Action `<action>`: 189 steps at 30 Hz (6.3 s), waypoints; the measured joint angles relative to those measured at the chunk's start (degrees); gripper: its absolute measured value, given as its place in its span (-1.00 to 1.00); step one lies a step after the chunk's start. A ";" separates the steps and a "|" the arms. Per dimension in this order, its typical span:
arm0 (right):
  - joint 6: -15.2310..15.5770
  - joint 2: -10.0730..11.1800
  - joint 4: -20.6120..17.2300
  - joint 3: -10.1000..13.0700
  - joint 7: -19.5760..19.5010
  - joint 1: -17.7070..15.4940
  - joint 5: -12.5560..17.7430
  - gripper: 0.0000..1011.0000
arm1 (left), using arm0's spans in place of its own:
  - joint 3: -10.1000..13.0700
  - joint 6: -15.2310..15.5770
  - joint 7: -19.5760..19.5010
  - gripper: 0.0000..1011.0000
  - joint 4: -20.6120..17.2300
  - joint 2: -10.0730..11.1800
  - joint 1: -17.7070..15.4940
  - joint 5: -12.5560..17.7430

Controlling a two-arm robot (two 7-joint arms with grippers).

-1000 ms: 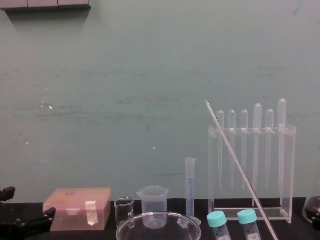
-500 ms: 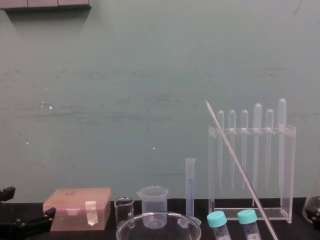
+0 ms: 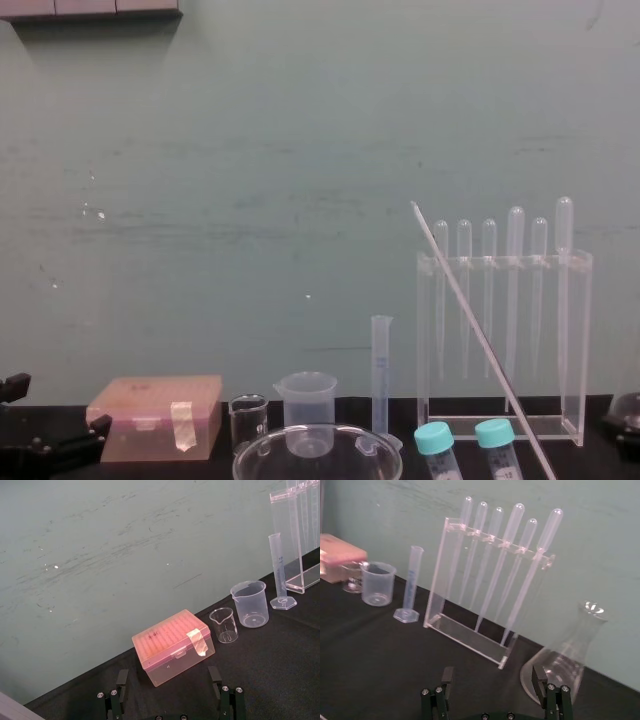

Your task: Hold the thermometer with one hand and immerse one end into the beaker, then reinsert it into the test tube rack.

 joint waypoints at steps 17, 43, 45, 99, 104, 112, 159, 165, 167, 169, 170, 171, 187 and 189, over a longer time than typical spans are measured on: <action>13.23 3.41 -15.50 9.90 16.86 -5.08 20.98 0.98 | 0.00 0.00 0.00 0.99 0.00 0.00 0.00 0.00; 21.24 -1.40 -8.08 -2.37 26.65 12.77 23.30 0.98 | 0.00 0.00 0.00 0.99 0.00 0.00 0.00 0.00; 21.27 -1.69 -7.77 -2.92 26.44 13.46 22.71 0.98 | 0.00 0.00 0.00 0.99 0.00 0.00 0.00 0.00; 21.95 -2.43 -6.95 -4.30 25.09 15.14 20.34 -0.89 | 0.00 0.00 0.00 0.99 0.00 0.00 0.00 0.00; 21.90 -2.44 -6.95 -4.27 25.09 15.12 20.35 -0.89 | 0.00 0.00 0.00 0.99 0.00 0.00 0.00 0.00; 14.54 -3.29 -7.69 -1.46 25.68 12.28 20.99 -0.89 | 0.00 0.00 0.00 0.99 0.00 0.00 0.00 0.00; 0.91 -12.14 -2.52 0.69 42.76 22.61 34.34 -0.89 | 0.00 0.00 0.00 0.99 0.00 0.00 0.00 0.00; 1.72 -15.13 1.02 -4.69 46.81 24.30 34.85 -0.89 | 0.00 0.00 0.00 0.99 0.00 0.00 0.00 0.00; 1.78 -15.79 2.19 -6.37 48.14 24.64 34.93 -0.89 | 0.00 0.00 0.00 0.99 0.00 0.00 0.00 0.00; 1.72 -16.07 3.15 -7.24 48.85 24.81 34.93 -0.89 | 0.00 0.00 0.00 0.99 0.00 0.00 0.00 0.00; 1.48 -16.28 4.11 -8.09 49.44 24.93 34.78 -0.89 | 0.00 0.00 0.00 0.99 0.00 0.00 0.00 0.00; 1.37 -16.33 4.51 -8.43 49.68 24.98 34.70 -0.89 | 0.00 0.00 0.00 0.99 0.00 0.00 0.00 0.00; -3.48 -16.88 12.65 -12.41 54.11 23.83 31.10 -0.89 | 0.00 0.00 0.00 0.99 0.00 0.00 0.00 0.00; -3.65 -16.89 12.97 -12.44 54.23 23.64 30.95 -0.89 | 0.00 0.00 0.00 0.99 0.00 0.00 0.00 0.00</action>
